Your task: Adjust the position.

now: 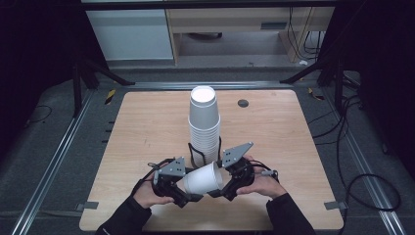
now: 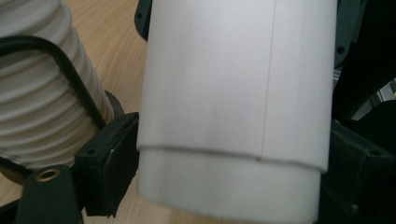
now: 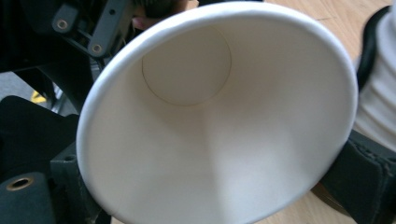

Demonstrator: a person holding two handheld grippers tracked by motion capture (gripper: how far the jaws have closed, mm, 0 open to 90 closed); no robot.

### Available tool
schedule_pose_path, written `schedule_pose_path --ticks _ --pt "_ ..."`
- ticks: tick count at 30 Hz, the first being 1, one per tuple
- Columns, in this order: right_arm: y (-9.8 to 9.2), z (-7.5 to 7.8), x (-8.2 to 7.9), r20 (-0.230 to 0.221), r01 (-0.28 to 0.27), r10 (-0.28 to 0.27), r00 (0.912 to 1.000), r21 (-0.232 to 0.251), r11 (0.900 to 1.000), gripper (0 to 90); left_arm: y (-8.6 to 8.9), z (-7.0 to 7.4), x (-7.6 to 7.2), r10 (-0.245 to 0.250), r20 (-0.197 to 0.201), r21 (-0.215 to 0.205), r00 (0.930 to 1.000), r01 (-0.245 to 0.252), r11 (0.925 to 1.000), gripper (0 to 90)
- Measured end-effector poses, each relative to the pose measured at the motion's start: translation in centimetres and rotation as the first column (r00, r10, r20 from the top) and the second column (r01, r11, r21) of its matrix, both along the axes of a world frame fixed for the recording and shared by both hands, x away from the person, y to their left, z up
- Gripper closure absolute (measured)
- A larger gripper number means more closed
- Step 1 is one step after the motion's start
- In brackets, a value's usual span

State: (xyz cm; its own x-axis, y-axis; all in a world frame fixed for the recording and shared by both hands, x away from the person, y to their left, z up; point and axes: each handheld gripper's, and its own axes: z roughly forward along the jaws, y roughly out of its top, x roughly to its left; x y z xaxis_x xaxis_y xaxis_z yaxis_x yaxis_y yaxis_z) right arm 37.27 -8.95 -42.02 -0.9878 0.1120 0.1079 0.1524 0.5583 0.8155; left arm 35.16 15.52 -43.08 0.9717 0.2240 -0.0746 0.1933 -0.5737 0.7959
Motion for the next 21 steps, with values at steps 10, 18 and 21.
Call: schedule_pose_path --ticks 10,18,21 --pt "1.5 0.3 0.8 0.030 -0.017 0.022 0.9993 -0.147 0.989 7.4 0.1 -0.2 0.2 0.026 0.018 0.058 0.9995 -0.027 0.9979 12.2" --pt "3.1 0.3 1.0 0.039 -0.039 0.048 0.9981 -0.203 0.978 7.2 -0.3 -0.7 0.3 0.029 0.020 0.112 0.9994 -0.031 0.9932 15.6" --pt "3.2 0.4 1.0 0.036 -0.045 0.054 0.9979 -0.211 0.976 7.1 -0.3 -0.7 0.3 0.032 0.018 0.113 0.9993 -0.034 0.9930 19.8"
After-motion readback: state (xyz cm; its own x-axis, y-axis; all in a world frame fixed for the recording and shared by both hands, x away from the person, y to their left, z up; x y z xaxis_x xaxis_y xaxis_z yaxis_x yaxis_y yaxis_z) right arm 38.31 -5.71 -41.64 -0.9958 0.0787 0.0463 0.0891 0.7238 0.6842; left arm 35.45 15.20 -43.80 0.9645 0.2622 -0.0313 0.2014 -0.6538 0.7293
